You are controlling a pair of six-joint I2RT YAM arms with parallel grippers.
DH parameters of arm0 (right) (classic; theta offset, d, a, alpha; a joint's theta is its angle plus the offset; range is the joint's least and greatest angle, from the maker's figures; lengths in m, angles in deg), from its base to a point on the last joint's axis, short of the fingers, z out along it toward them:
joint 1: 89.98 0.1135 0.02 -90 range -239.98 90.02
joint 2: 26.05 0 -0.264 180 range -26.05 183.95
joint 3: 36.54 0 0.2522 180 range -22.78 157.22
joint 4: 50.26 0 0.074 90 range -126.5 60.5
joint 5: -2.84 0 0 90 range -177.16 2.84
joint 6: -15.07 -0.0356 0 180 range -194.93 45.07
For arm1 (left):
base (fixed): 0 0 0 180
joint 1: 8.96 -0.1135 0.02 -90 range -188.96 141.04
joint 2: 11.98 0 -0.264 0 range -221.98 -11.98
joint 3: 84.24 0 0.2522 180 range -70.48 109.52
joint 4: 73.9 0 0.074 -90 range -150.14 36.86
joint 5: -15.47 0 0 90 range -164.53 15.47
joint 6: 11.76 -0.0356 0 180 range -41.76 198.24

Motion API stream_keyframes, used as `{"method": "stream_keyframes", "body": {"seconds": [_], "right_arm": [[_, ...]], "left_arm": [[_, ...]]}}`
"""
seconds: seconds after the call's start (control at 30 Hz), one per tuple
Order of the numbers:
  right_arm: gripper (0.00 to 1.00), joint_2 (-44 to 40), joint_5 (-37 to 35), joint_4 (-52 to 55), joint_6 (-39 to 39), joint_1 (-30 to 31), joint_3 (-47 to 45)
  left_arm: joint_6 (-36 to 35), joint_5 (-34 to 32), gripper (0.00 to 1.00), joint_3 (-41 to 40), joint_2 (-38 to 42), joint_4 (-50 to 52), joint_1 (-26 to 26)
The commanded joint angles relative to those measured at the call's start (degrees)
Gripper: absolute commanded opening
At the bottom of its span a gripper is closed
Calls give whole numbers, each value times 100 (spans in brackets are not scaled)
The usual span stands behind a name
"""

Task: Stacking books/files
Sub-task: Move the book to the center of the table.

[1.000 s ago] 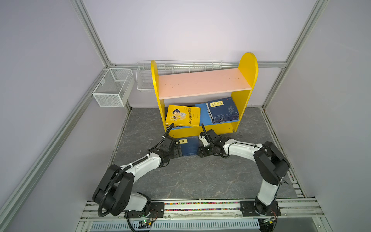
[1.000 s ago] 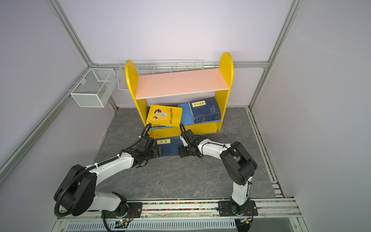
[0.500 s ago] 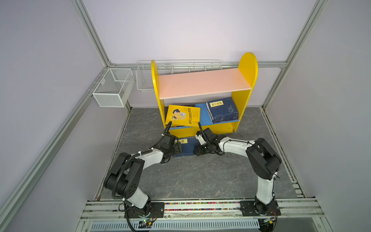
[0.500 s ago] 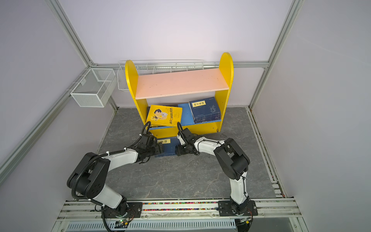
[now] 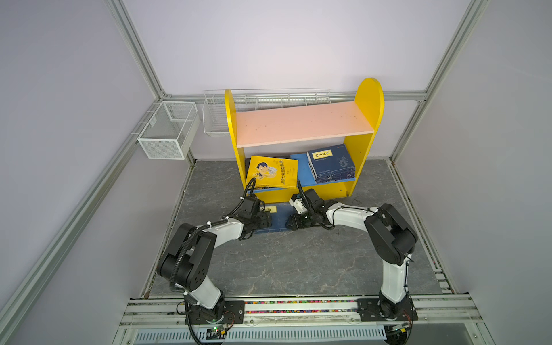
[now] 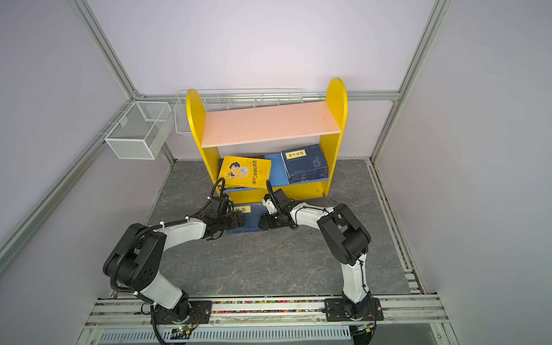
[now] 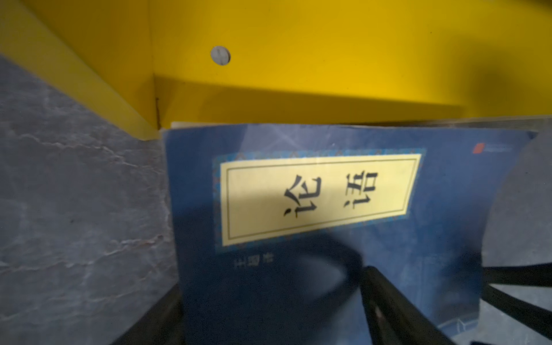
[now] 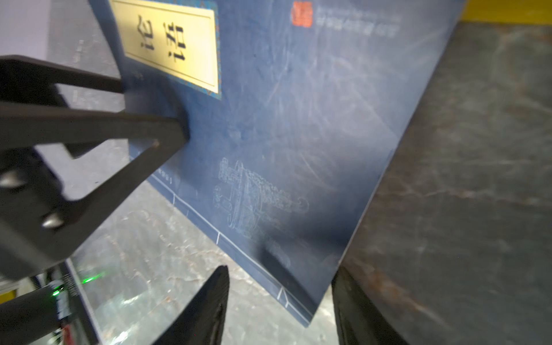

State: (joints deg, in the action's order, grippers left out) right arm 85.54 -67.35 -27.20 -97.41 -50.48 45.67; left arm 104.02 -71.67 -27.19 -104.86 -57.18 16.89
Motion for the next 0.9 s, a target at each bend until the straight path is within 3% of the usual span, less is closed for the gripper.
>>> {"method": "stream_keyframes", "body": {"seconds": [0.0, 0.37, 0.63, 0.77, 0.87], "right_arm": [[55, -570, 887, -1017, 31, 154, -30], [46, -683, 786, -1288, -117, 154, -79], [32, -578, 251, -1155, -239, 149, -7], [30, -499, -1, -933, -243, 152, 37], [16, -472, -207, -828, -249, 148, 17]], "left_arm": [[-20, 767, 81, -49, -4, 475, 140], [-185, 1150, 79, 37, 66, 521, 229], [-280, 1372, 78, 7, 77, 407, 255], [-315, 1498, 78, -41, 140, 294, 272], [-336, 1526, 78, -91, 221, 235, 277]]}}
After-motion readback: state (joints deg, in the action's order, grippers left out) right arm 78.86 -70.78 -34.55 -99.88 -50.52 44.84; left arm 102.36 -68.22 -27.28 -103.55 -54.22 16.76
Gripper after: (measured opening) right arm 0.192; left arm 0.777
